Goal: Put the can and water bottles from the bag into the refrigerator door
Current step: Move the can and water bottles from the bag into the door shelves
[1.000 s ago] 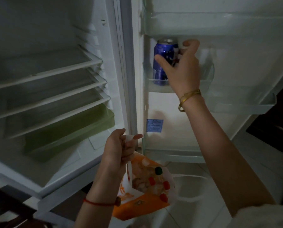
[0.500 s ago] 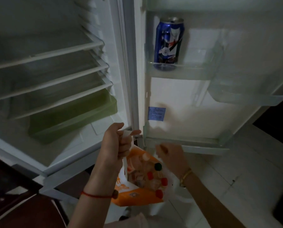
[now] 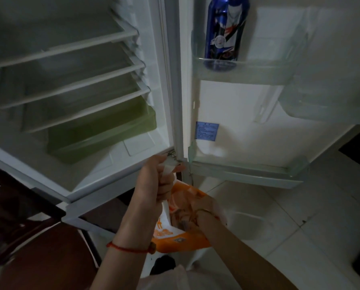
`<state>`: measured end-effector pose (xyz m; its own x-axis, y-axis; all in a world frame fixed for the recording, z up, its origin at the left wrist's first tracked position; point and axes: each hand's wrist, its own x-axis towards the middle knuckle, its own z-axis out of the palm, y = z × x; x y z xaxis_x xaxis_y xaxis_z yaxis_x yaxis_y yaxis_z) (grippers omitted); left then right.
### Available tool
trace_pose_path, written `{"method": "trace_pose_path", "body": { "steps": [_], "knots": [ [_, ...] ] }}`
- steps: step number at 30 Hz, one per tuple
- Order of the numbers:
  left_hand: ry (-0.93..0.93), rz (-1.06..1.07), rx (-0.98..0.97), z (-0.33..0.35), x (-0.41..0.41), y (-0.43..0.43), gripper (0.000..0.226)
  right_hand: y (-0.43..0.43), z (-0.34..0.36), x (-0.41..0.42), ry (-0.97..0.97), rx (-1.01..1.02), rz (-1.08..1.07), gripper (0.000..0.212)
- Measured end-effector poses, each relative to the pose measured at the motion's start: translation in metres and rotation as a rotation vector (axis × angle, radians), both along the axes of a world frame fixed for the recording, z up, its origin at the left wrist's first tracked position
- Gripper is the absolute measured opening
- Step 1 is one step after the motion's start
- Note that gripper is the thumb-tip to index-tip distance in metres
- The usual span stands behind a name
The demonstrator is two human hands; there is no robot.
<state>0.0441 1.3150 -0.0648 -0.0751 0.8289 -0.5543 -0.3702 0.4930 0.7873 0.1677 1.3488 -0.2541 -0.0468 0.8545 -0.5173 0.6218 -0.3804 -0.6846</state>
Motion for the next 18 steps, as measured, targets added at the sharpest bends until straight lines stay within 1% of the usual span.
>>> {"method": "trace_pose_path", "body": {
  "steps": [1,3,4,5,6,7,8,9,10,11,13,15,17,18],
  "knots": [
    [-0.005,0.005,-0.006,-0.001,0.0,-0.001,0.048,0.002,0.0,0.0,-0.046,0.021,0.047,0.024],
    [-0.015,0.026,-0.007,-0.002,-0.002,-0.001,0.046,0.001,0.002,-0.006,0.007,0.02,-0.01,0.023],
    [-0.021,0.041,-0.001,-0.002,-0.004,-0.001,0.045,0.0,0.002,-0.008,-0.013,0.011,-0.024,0.026],
    [-0.032,0.059,0.004,-0.002,-0.006,0.0,0.044,-0.001,0.005,-0.01,-0.138,0.04,0.033,0.029],
    [-0.041,0.077,0.009,-0.002,-0.009,0.0,0.044,-0.003,0.007,-0.011,-0.217,0.12,0.084,0.028],
    [-0.046,0.092,0.015,-0.002,-0.011,0.001,0.044,-0.007,0.008,-0.011,-0.193,0.166,0.129,0.021],
    [-0.047,0.103,0.024,-0.002,-0.012,0.001,0.044,-0.011,0.01,-0.01,-0.105,0.192,0.172,0.012],
    [-0.05,0.111,0.032,-0.002,-0.013,0.002,0.044,-0.015,0.013,-0.011,-0.05,0.196,0.203,0.01],
    [-0.053,0.117,0.038,-0.002,-0.015,0.002,0.044,-0.016,0.013,-0.012,-0.045,0.241,0.201,0.01],
    [-0.058,0.122,0.042,-0.002,-0.016,0.001,0.045,-0.016,0.016,-0.012,-0.066,0.284,0.157,0.011],
    [-0.062,0.122,0.046,-0.002,-0.017,0.001,0.044,-0.013,0.02,-0.008,-0.136,0.374,0.033,0.024],
    [-0.055,0.115,0.05,-0.002,-0.017,0.002,0.039,-0.009,0.031,0.002,-0.184,0.495,0.049,0.031],
    [-0.044,0.115,0.051,-0.003,-0.016,0.004,0.037,-0.006,0.052,0.017,-0.089,0.561,0.039,0.033],
    [-0.038,0.118,0.048,-0.004,-0.015,0.005,0.037,-0.003,0.064,0.025,-0.057,0.639,0.012,0.037]
  ]
}}
